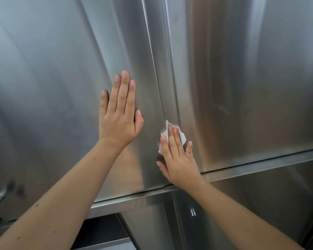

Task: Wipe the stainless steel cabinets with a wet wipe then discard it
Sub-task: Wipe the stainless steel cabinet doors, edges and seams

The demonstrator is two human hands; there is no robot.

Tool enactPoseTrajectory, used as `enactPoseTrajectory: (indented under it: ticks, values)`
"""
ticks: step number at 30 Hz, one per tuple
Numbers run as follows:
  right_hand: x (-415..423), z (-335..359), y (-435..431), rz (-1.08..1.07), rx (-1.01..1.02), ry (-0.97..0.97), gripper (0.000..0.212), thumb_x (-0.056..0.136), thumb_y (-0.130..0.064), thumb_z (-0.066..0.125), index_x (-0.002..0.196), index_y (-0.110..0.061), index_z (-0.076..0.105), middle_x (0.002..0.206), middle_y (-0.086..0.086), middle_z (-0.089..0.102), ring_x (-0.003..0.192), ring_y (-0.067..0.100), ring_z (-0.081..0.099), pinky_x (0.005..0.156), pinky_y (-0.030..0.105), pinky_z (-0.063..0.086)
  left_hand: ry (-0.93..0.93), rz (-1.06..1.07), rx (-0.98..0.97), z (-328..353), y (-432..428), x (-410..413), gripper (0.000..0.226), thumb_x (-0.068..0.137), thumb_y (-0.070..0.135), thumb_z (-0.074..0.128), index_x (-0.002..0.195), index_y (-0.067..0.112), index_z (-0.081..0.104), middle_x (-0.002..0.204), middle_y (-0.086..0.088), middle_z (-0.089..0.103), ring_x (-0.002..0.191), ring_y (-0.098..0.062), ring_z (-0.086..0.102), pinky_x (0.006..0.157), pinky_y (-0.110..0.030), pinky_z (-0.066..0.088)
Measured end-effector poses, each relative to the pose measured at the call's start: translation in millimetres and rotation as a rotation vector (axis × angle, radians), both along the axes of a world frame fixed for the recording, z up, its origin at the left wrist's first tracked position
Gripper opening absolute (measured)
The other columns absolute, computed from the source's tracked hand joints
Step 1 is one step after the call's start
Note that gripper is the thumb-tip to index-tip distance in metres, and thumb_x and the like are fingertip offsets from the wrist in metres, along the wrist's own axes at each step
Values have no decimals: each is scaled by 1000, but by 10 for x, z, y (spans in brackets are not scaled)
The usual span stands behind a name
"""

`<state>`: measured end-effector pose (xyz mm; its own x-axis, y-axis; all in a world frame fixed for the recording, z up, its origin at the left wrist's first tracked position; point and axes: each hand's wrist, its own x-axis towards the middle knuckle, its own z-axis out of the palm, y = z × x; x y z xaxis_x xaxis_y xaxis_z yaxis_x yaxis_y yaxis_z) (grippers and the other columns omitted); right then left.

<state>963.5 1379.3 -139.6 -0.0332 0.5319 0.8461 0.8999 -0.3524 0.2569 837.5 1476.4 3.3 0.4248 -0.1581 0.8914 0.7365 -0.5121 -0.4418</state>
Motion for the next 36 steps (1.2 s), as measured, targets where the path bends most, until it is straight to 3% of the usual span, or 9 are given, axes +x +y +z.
enactPoseTrajectory:
  ticks: [2, 5, 10, 14, 18, 22, 27, 36]
  values:
    - [-22, 8, -31, -21, -2, 4, 72, 90, -46, 33, 142, 1, 16, 145, 21, 28, 135, 34, 28, 106, 52, 26, -2, 7, -3, 2, 1, 1, 56, 89, 23, 32, 138, -5, 36, 144, -19, 29, 135, -30, 28, 112, -43, 14]
    - [-38, 36, -39, 8, 3, -16, 70, 91, -43, 33, 141, 4, 18, 144, 25, 28, 134, 38, 27, 111, 50, 9, -1, 8, -4, -6, 2, 5, 56, 89, 24, 32, 138, -4, 35, 144, -19, 31, 135, -30, 28, 112, -43, 14]
    - [80, 66, -42, 144, -39, -49, 72, 90, -40, 44, 139, 6, 20, 143, 31, 25, 134, 43, 22, 108, 51, 24, -7, 0, 6, -12, 13, 13, 57, 89, 23, 33, 139, -4, 34, 143, -20, 35, 135, -31, 28, 112, -43, 14]
    - [126, -29, 6, 178, -41, -9, 75, 90, -42, 41, 141, 6, 15, 144, 29, 19, 135, 43, 18, 107, 52, 25, -11, 4, 7, -10, 17, 12, 56, 89, 23, 33, 139, -4, 34, 143, -21, 35, 135, -30, 28, 112, -43, 14]
    - [103, -341, -50, 159, -106, -15, 88, 90, -47, 43, 143, 8, 0, 142, 27, 26, 134, 38, 18, 107, 46, 24, -8, 15, 0, -9, 6, 12, 57, 88, 23, 34, 138, -4, 35, 142, -23, 38, 135, -31, 28, 112, -43, 14]
    - [75, -391, -64, 162, -102, 24, 89, 82, -49, 59, 139, 8, 20, 140, 25, 35, 132, 37, 23, 106, 45, 25, -8, 20, 4, -8, 2, 12, 57, 87, 22, 34, 137, -5, 37, 141, -23, 39, 134, -31, 29, 112, -43, 14]
    - [65, -260, 56, 194, -2, 97, 83, 91, -44, 36, 144, 6, -3, 144, 27, 18, 136, 38, 16, 109, 47, 19, -9, 10, 0, -12, 6, 18, 56, 88, 22, 33, 137, -5, 36, 141, -24, 39, 134, -31, 29, 112, -43, 14]
    - [7, -934, -183, 201, -181, 145, 92, 88, -49, 39, 143, 9, -7, 139, 28, 27, 131, 35, 27, 104, 45, 29, -6, -1, -5, -10, 13, 15, 57, 88, 22, 33, 138, -5, 35, 141, -25, 39, 135, -32, 28, 113, -43, 12]
